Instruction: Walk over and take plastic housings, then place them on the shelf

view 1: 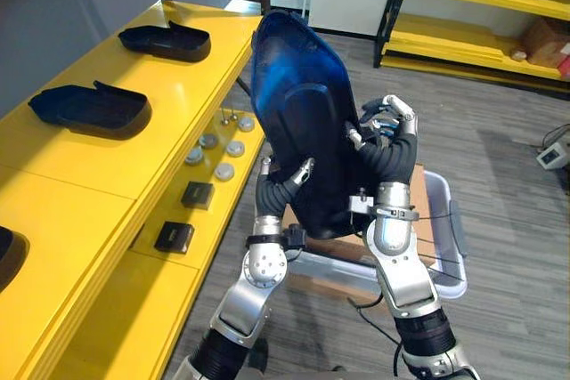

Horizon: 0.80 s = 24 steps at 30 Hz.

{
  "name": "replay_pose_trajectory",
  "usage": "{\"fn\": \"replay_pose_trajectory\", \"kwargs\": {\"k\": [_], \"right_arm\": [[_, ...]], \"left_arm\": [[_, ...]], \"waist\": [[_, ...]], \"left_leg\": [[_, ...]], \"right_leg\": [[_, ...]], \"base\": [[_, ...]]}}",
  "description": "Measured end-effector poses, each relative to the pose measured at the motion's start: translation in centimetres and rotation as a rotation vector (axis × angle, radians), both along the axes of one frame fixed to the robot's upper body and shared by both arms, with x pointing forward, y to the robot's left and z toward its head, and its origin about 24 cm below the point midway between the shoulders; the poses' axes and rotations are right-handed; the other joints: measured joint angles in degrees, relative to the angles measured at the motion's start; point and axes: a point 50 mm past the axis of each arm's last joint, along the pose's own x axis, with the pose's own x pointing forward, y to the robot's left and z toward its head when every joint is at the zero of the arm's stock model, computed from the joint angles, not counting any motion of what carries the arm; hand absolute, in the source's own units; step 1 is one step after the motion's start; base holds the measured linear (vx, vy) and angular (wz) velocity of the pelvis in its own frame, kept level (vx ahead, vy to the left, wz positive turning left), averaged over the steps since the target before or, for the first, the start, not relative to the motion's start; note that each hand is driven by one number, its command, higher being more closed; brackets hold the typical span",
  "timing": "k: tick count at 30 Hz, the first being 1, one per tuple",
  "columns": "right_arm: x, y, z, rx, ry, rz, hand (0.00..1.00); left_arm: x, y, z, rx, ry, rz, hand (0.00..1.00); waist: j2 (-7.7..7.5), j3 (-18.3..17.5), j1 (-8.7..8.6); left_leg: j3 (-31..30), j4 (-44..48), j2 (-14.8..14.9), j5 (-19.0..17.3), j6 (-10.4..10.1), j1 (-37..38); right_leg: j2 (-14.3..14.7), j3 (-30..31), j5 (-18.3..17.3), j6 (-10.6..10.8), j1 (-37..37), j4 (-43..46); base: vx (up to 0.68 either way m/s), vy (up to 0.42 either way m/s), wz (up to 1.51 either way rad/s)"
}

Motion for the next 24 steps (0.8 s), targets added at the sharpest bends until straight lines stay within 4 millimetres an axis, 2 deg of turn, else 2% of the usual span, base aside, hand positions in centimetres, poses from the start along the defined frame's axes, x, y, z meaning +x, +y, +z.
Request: {"fn": "replay_pose_trajectory", "kwargs": {"k": [5,7,10,12,13,14,16,17,20,22,23,24], "right_arm": [[-0.3,-1.0,0.7,-0.044,-0.027,0.123,0.0],[-0.9,-2.1,2.3,-0.014,-0.109,0.148,0.0],[-1.9,-4.8,4.8,0.078,-0.261,0.108,0.0],[-2.3,-7.2,5.3,0.185,-0.315,0.068,0.0],[-2.4,-8.0,5.3,0.223,-0.324,0.052,0.0],[-2.8,-9.7,5.0,0.311,-0.34,0.012,0.0],[-3.5,-12.4,3.8,0.425,-0.34,-0.072,0.0],[-4.3,-14.9,2.1,0.504,-0.314,-0.174,0.0],[-5.7,-18.4,-1.4,0.582,-0.213,-0.377,0.0],[-7.1,-20.9,-5.8,0.625,-0.037,-0.568,0.0],[-7.5,-21.4,-7.3,0.635,0.031,-0.619,0.0],[-8.5,-22.0,-10.3,0.653,0.177,-0.689,0.0]], "left_arm": [[-0.3,0.8,-0.9,0.021,0.032,-0.008,1.0],[-0.4,1.3,-1.3,0.028,0.048,-0.002,1.0],[-0.8,2.3,-2.2,0.028,0.086,0.037,1.0],[-0.9,3.3,-2.7,0.026,0.106,0.078,1.0],[-1.0,3.7,-2.8,0.025,0.111,0.091,1.0],[-1.1,4.3,-2.9,0.022,0.119,0.118,1.0],[-1.3,5.2,-3.1,0.008,0.13,0.152,1.0],[-1.5,5.7,-3.4,-0.008,0.142,0.179,1.0],[-2.0,6.8,-3.7,-0.032,0.16,0.227,1.0],[-2.7,7.6,-4.1,-0.049,0.183,0.258,1.0],[-3.0,7.8,-4.2,-0.05,0.185,0.265,1.0],[-3.5,8.0,-4.1,-0.055,0.186,0.275,1.0]], "waist": [[0.13,-0.9,-0.02],[0.15,-1.1,-0.02],[0.17,-1.2,-0.41],[0.19,-1.3,-1.02],[0.19,-1.3,-1.2],[0.21,-1.3,-1.33],[0.28,-1.3,-1.37],[0.34,-1.4,-1.41],[0.66,-1.6,-1.62],[1.19,-2.1,-1.97],[1.33,-2.2,-2.01],[1.53,-2.3,-2.03]], "left_leg": [[0.1,0.0,0.0,0.0,0.0,0.0],[0.2,0.0,0.0,0.0,0.0,0.2],[0.2,0.0,0.0,0.0,0.0,0.5],[0.3,-0.1,0.1,0.0,0.0,0.5],[0.4,-0.1,0.1,0.0,0.0,0.5],[0.5,-0.1,0.2,-0.1,0.1,0.5],[0.9,-0.1,0.4,-0.2,0.2,0.5],[0.9,-0.1,0.3,-0.2,0.3,0.4],[0.9,-0.1,0.3,-0.3,0.4,0.2],[0.9,-0.1,0.3,-0.3,0.5,0.0],[0.9,-0.1,0.3,-0.3,0.5,-0.1],[0.9,-0.1,0.3,-0.3,0.5,-0.1]], "right_leg": [[-0.1,0.0,0.0,0.0,0.0,0.0],[0.0,0.0,0.0,0.0,0.2,0.0],[0.0,0.0,0.0,0.0,0.1,0.0],[0.0,0.1,0.0,0.0,0.1,0.0],[0.0,0.1,0.0,0.0,0.0,0.0],[0.1,0.3,0.0,0.0,-0.1,0.0],[0.1,0.7,0.0,0.0,-0.3,0.0],[0.0,0.7,0.0,0.0,-0.3,0.0],[0.0,0.8,0.0,0.0,-0.4,-0.1],[0.0,0.7,0.0,0.1,-0.4,-0.1],[0.0,0.7,0.0,0.1,-0.4,0.0],[0.0,0.6,0.0,0.1,-0.4,0.0]], "base": [[0.0,0.0,0.0],[0.0,0.0,0.0],[-0.03,0.0,0.0],[-0.04,0.001,-0.02],[-0.03,-0.003,-0.05],[-0.03,-0.005,-0.09],[-0.02,-0.002,-0.08],[0.0,0.0,0.0],[0.0,0.0,0.0],[0.03,-0.005,0.01],[0.0,0.0,0.0],[0.0,0.0,0.0]]}}
